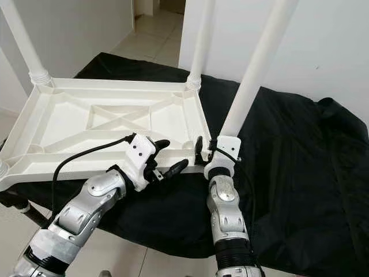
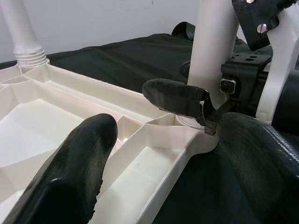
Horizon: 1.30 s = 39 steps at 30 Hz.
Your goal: Building children table
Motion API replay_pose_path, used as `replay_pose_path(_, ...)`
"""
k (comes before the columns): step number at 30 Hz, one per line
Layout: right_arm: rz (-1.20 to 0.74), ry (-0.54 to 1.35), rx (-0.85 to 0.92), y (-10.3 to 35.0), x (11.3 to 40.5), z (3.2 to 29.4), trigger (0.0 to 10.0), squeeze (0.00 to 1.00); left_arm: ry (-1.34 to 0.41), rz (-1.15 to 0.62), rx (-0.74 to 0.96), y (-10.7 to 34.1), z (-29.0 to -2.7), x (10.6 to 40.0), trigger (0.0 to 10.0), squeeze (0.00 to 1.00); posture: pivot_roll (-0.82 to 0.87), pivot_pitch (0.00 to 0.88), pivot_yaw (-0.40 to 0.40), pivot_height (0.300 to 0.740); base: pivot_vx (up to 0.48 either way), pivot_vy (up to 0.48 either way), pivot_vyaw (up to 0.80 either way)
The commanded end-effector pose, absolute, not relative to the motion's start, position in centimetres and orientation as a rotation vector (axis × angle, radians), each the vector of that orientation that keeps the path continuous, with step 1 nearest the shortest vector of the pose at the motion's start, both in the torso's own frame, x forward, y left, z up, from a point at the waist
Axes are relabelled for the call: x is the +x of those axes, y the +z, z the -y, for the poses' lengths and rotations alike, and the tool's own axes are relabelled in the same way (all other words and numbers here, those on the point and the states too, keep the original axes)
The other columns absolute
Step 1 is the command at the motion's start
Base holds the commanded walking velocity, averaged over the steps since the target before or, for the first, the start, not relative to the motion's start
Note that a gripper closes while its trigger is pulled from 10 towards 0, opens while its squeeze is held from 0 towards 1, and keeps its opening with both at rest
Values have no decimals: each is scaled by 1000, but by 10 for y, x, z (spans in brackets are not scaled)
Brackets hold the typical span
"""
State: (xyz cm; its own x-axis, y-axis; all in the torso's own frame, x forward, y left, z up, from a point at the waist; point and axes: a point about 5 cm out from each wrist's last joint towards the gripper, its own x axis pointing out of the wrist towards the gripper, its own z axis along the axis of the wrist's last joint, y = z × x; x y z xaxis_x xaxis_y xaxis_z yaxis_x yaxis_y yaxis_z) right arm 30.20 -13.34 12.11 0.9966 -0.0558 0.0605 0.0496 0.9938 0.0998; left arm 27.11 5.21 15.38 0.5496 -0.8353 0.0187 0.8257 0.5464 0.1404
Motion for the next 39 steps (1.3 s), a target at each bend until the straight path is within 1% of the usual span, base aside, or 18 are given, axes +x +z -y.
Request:
replay_pose_path(1,52,-38,106,117,300,133,10000,1000,-1019,93,135,153,-51,269,10000,0,50,0,-130,740,0,0,0)
replay_pose_path(5,69,19,91,118,298,138,10000,1000,-1023,93,140,153,-52,270,10000,0,40,0,-121,740,0,0,0)
replay_pose_path(6,68,81,98,118,296,140,10000,180,-1029,90,141,152,-52,270,10000,0,33,0,-114,740,0,0,0)
replay_pose_path(7,68,81,98,118,296,140,10000,180,-1029,90,141,152,-52,270,10000,0,33,0,-114,740,0,0,0)
replay_pose_path(8,75,149,84,118,295,144,10000,0,-1044,84,147,151,-51,270,10000,0,25,0,-108,740,0,0,0)
replay_pose_path(12,78,192,74,118,295,147,10000,0,-1054,80,151,151,-50,269,10000,0,23,0,-105,740,0,0,0)
replay_pose_path(15,105,325,6,127,297,154,10000,0,-1080,64,157,149,-49,267,10000,0,20,0,-91,740,0,0,0)
replay_pose_path(22,105,491,-87,133,305,163,10000,0,-1091,18,152,148,-50,270,10000,0,20,0,-70,740,0,0,0)
replay_pose_path(23,105,491,-87,133,305,163,10000,0,-1091,18,152,148,-50,270,10000,0,20,0,-70,740,0,0,0)
replay_pose_path(24,88,580,-117,132,309,163,10000,0,-1092,-30,132,148,-51,269,10000,0,19,0,-51,740,0,0,0)
replay_pose_path(25,80,611,-117,131,310,162,10000,0,-1093,-44,128,149,-51,269,10000,0,19,0,-46,740,0,0,0)
replay_pose_path(28,74,645,-135,129,310,160,10000,0,-1103,-56,120,149,-51,267,10000,0,23,0,-40,740,0,0,0)
replay_pose_path(29,66,659,-141,128,310,159,8588,0,-1110,-54,119,150,-51,265,10000,0,24,0,-35,740,0,0,0)
replay_pose_path(30,61,670,-143,127,309,159,8588,0,-1114,-53,119,151,-51,264,10000,0,25,0,-34,740,0,0,0)
replay_pose_path(31,54,672,-136,125,309,160,2980,0,-1119,-55,118,151,-50,263,10000,0,28,0,-35,740,0,0,0)
replay_pose_path(32,54,672,-136,125,309,160,2980,0,-1119,-55,118,151,-50,263,10000,0,28,0,-35,740,0,0,0)
replay_pose_path(33,48,673,-135,124,310,162,0,0,-1122,-58,118,151,-50,262,10000,0,28,0,-35,740,0,0,0)
replay_pose_path(39,45,667,-124,123,310,169,0,0,-1113,-55,128,152,-53,263,10000,0,31,0,-43,740,0,0,0)
